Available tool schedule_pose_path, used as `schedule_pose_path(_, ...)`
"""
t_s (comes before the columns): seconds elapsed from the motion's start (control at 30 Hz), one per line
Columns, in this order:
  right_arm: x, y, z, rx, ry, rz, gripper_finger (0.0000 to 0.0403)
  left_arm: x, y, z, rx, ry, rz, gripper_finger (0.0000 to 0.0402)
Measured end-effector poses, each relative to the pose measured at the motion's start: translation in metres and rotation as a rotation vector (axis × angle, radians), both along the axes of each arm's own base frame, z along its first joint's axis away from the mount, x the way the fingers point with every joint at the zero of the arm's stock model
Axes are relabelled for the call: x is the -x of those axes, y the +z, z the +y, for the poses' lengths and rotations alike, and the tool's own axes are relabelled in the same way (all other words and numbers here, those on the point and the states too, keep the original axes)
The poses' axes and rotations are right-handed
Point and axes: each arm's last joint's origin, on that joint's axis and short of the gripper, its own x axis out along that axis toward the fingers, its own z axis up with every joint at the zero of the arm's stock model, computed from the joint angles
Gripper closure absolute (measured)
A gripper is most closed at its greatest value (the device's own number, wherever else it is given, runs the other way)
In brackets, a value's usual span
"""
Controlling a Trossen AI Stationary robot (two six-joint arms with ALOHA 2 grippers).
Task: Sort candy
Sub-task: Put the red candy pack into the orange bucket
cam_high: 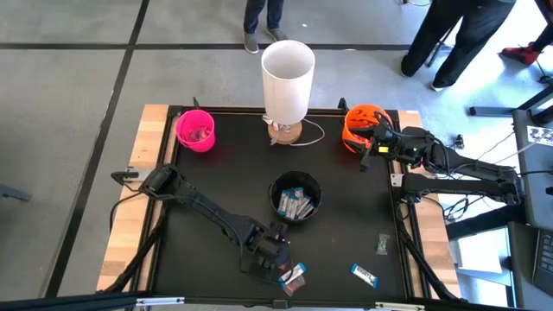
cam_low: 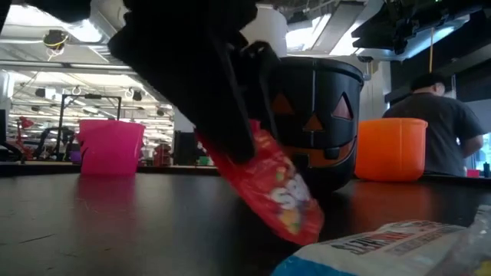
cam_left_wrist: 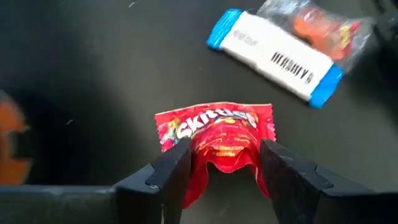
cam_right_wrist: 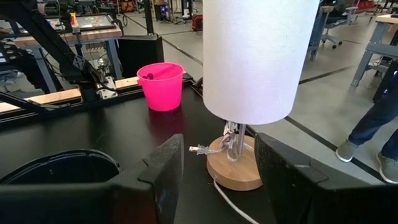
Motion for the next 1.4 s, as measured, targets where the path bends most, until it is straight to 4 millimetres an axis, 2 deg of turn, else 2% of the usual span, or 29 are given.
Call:
schedule_pose_path(0.3,0.000,0.000,0.001,-0.010,0.022,-0.004,0.0210,-0.005,0.027,0.000,-0.091,-0.010,-0.005,0.0222)
schedule_pose_path(0.63,0.000,-0.001,0.001,-0.013,0.022,0.005,0.0210,-0.002,0.023,0.002,-0.070,0.027,0.041,0.0218)
schedule_pose_path(0.87,0.000,-0.002,0.001,-0.015,0.022,0.013,0.0210,0.008,0.000,0.005,-0.042,0.023,0.109,0.0161)
schedule_pose_path(1.17,0.000,-0.002,0.001,-0.017,0.021,0.018,0.0210,0.011,-0.014,0.008,-0.069,0.054,0.088,0.0072)
schedule_pose_path(1.4,0.000,-0.002,0.001,-0.016,0.021,0.018,0.0210,0.013,-0.019,0.010,-0.073,0.055,0.102,0.0053)
